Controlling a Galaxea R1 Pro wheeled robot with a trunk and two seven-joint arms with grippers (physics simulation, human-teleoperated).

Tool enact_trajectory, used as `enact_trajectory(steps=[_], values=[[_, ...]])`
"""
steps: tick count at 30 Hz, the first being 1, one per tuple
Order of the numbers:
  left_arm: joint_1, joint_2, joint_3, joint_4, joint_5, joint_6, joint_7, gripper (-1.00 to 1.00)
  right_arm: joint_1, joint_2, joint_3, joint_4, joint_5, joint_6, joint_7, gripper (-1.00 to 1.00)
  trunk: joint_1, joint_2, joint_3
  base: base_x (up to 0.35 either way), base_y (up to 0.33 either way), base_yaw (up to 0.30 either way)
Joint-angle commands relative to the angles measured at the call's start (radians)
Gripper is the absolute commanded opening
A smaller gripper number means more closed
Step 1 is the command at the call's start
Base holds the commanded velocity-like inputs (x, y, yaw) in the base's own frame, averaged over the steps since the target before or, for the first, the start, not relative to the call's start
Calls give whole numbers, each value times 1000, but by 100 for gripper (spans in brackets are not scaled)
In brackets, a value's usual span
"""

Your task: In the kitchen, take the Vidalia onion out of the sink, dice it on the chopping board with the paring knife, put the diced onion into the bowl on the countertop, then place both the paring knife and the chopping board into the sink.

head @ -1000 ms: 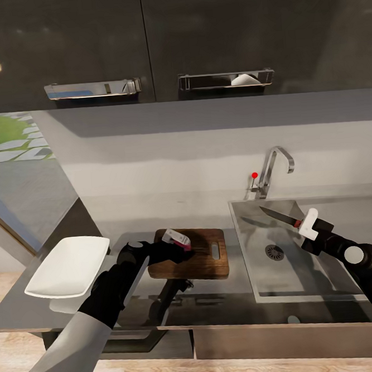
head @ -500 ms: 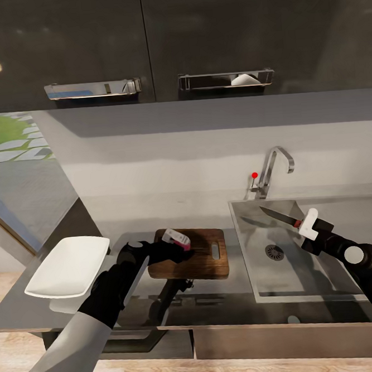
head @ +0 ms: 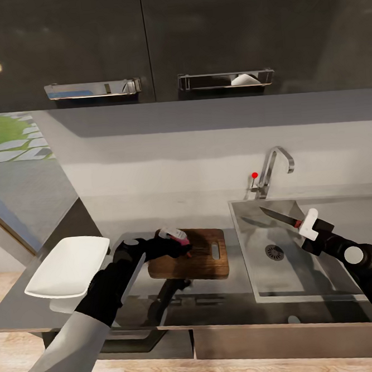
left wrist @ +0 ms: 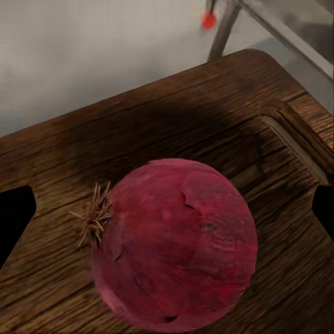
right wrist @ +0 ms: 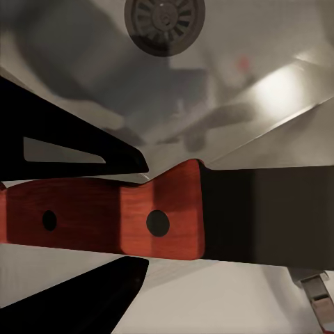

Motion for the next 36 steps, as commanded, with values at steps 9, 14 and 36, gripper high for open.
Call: enact_trajectory(steps=[9, 14, 36], values=[[-1, 1, 101, -113, 2, 8, 4, 100, -1, -1, 1, 2, 6, 5, 5, -100, 1, -2, -2, 0, 0, 0], [-1, 0, 112, -234, 2, 49, 1, 100, -1, -1, 1, 3, 6, 5, 5, -100, 1, -2, -2, 0, 0, 0], [5, 26, 102, -362, 11, 199, -152, 100, 13, -69, 46, 0, 78, 17, -24, -100, 1, -2, -2, 0, 0, 0]])
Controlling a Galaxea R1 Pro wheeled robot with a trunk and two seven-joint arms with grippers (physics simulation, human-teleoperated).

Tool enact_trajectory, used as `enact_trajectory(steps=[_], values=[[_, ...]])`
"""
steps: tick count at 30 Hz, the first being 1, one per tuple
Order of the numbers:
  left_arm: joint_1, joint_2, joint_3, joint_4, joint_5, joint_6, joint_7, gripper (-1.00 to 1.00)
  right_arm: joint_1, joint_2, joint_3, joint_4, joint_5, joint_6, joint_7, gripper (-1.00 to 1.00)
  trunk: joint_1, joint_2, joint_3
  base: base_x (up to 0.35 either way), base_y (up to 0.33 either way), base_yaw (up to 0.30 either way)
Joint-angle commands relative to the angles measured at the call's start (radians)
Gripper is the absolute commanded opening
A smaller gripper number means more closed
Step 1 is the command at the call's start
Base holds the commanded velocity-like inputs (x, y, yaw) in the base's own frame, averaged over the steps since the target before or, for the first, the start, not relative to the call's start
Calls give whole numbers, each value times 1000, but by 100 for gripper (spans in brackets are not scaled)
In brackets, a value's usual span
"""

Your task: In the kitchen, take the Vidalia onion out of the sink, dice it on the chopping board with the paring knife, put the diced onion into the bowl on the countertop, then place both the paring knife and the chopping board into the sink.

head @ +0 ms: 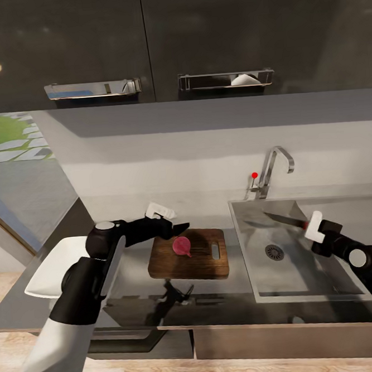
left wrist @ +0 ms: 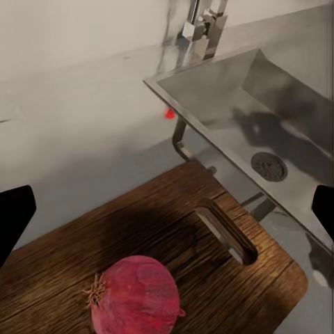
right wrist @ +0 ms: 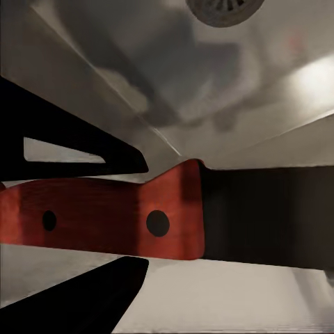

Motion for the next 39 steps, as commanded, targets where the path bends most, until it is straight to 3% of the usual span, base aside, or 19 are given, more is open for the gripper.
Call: enact_trajectory(steps=[1, 4, 6, 13, 21, 34, 35, 39], values=[[-1, -2, -1, -1, 3, 7, -1, 100, -1, -7, 5, -2, 12, 5, -1, -100, 1, -2, -2, 0, 0, 0], [-1, -5, -1, -2, 3, 7, -1, 100, -1, -24, 16, -3, 30, 4, -16, -100, 1, -2, -2, 0, 0, 0], [-1, -5, -1, -2, 3, 8, -1, 100, -1, -20, 27, -3, 41, 4, -26, -100, 1, -2, -2, 0, 0, 0], [-1, -6, -1, -4, 2, 10, -3, 100, -1, 20, 66, -3, 41, 6, -62, -100, 1, -2, -2, 0, 37, 0], [-1, -6, -1, -5, 2, 10, -3, 100, -1, 62, 111, -3, 40, 7, -102, -100, 1, -2, -2, 0, 258, 0], [-1, -6, -1, -5, 2, 10, -3, 100, -1, 65, 171, -3, 40, 3, -168, -100, 1, -2, -2, 0, 308, 0], [-1, -6, -1, -5, 3, 10, -3, 100, -1, 65, 172, -3, 40, 1, -413, -100, 1, -2, -2, 0, 264, 0], [-1, -6, -1, -5, 3, 10, -3, 100, -1, 65, 175, -3, 40, -40, -413, -100, 1, -2, -2, 0, 217, 0]])
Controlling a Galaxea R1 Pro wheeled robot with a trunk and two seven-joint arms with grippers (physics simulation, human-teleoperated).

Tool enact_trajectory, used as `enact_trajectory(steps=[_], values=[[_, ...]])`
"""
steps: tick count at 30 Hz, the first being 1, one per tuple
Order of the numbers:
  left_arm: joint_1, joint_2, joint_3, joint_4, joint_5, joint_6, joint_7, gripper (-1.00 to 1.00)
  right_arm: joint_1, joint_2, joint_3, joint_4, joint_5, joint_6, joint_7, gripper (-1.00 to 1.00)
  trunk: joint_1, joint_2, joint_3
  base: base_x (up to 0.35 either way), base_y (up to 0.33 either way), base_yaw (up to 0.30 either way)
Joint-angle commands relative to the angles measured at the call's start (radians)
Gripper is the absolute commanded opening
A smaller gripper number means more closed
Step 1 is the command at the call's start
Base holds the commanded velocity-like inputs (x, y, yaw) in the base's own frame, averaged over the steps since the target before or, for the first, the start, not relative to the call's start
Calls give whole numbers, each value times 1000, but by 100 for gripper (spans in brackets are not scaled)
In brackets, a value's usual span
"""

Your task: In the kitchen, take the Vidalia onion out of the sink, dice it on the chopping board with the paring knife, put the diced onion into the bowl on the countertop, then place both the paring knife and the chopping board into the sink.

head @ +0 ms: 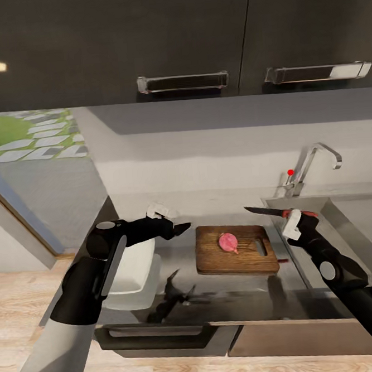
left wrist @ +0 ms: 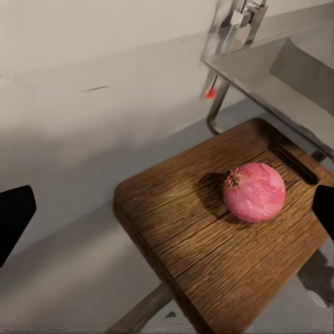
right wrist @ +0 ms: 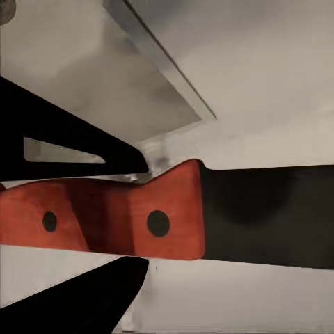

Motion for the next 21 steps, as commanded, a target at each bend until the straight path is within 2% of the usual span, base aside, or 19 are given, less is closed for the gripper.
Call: enact_trajectory(steps=[1, 3, 6, 9, 15, 21], values=[[-1, 1, -1, -1, 3, 7, 0, 100, -1, -1, 2, -2, 11, -10, 5, -100, 1, -2, -2, 0, 116, 0], [-1, 1, -1, -1, 2, 7, 0, 100, -1, -1, 0, -2, 10, -46, 7, -100, 1, -2, -2, 0, 83, 0], [-1, 1, -1, -1, 3, 8, 0, 100, -1, -1, -21, -1, 9, -140, 23, -100, 1, -2, -2, 0, 37, 0], [-1, 1, -1, -1, 2, 9, -1, 100, -1, -1, -38, -1, 9, -185, 43, -100, 1, -2, -2, 0, 15, 0], [-1, 1, -1, -2, 1, 9, -4, 100, -1, -1, -47, -1, 10, -211, 64, -100, 1, -2, -2, 0, 4, 0], [-1, 1, -1, -2, 1, 10, -40, 100, -1, -2, -58, -1, 11, -216, 75, -100, 1, -2, -2, 0, 0, 0]])
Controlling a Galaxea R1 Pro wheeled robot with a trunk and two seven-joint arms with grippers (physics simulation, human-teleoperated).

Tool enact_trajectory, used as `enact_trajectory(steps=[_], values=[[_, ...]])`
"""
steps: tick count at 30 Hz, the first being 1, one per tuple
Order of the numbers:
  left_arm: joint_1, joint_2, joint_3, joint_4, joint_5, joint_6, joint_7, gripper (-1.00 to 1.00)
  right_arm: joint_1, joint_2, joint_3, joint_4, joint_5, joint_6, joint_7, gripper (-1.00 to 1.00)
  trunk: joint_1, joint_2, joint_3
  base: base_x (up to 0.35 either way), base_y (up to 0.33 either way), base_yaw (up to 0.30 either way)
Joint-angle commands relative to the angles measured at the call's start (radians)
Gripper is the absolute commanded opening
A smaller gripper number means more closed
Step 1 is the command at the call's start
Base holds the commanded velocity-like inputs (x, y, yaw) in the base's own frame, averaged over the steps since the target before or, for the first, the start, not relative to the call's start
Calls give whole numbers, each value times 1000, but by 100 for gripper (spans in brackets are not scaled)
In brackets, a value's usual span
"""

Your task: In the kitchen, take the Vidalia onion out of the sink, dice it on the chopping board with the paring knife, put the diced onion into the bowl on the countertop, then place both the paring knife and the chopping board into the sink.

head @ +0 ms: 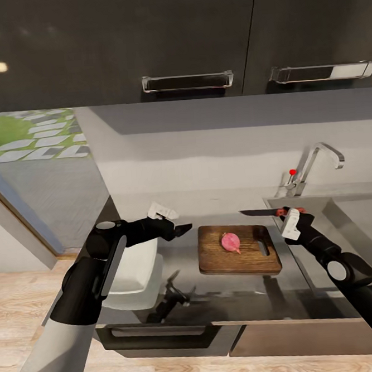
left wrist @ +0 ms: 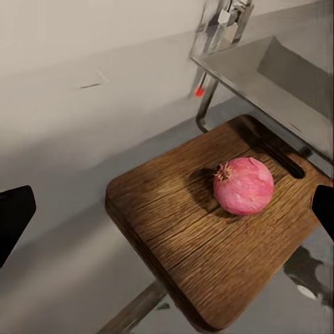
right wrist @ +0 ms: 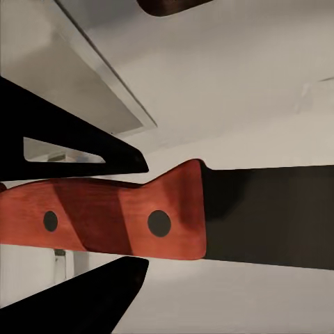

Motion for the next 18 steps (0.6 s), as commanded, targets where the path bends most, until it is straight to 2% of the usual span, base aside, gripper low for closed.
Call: enact_trajectory(steps=[1, 7, 18], values=[[-1, 1, -1, -1, 3, 7, -6, 100, -1, -1, -2, -2, 8, 4, 6, -100, 1, -2, -2, 0, 0, 7], [-1, 1, 0, -1, 3, 7, -30, 100, -1, -2, -17, -2, 8, 3, 31, -100, 1, -2, -3, 0, 0, 100], [-1, 0, 0, -1, 3, 7, -35, 100, -1, -2, -19, -2, 10, 3, 37, -100, 1, -2, -9, 0, 0, 205]])
